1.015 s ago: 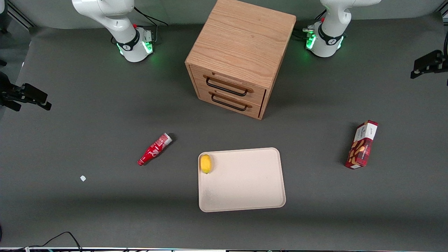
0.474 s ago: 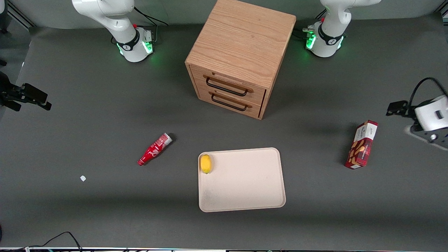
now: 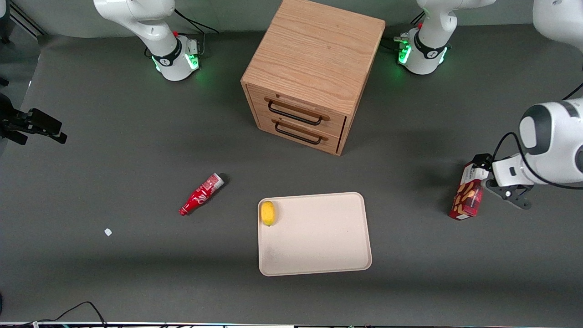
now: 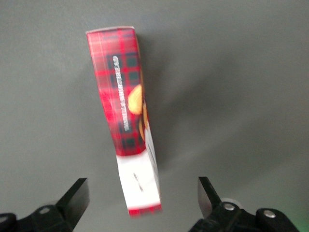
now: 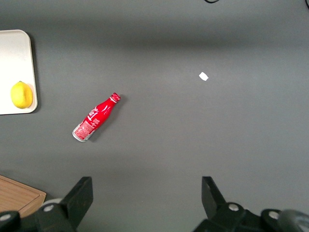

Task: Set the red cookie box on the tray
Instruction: 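Move the left gripper down over the red tartan cookie box, then close the left gripper on the cookie box and lift it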

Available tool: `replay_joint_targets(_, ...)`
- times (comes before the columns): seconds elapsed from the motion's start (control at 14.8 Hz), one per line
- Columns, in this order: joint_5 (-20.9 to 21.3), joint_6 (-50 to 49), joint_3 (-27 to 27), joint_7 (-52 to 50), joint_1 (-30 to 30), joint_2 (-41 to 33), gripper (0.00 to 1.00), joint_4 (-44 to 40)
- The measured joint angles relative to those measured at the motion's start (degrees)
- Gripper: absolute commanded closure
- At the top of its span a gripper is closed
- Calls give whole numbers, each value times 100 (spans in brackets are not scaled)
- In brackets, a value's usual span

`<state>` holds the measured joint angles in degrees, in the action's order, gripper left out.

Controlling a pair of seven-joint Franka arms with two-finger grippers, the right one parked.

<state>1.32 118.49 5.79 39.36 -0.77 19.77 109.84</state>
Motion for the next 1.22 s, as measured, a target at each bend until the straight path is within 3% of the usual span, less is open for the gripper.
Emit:
replay_joint_targets(0.41,0,1242,0,25,-14,420,0,446)
replay_joint_targets(0.47,0,1423,0,25,-15,457,13,530)
replay_joint_targets(0.61,-68,1609,0,24,-17,502,93,645)
replay_joint_targets(0.68,-163,1629,0,24,-18,506,100,670)
replay_joint_targets(1.22,-299,1653,6,25,-33,506,100,669)
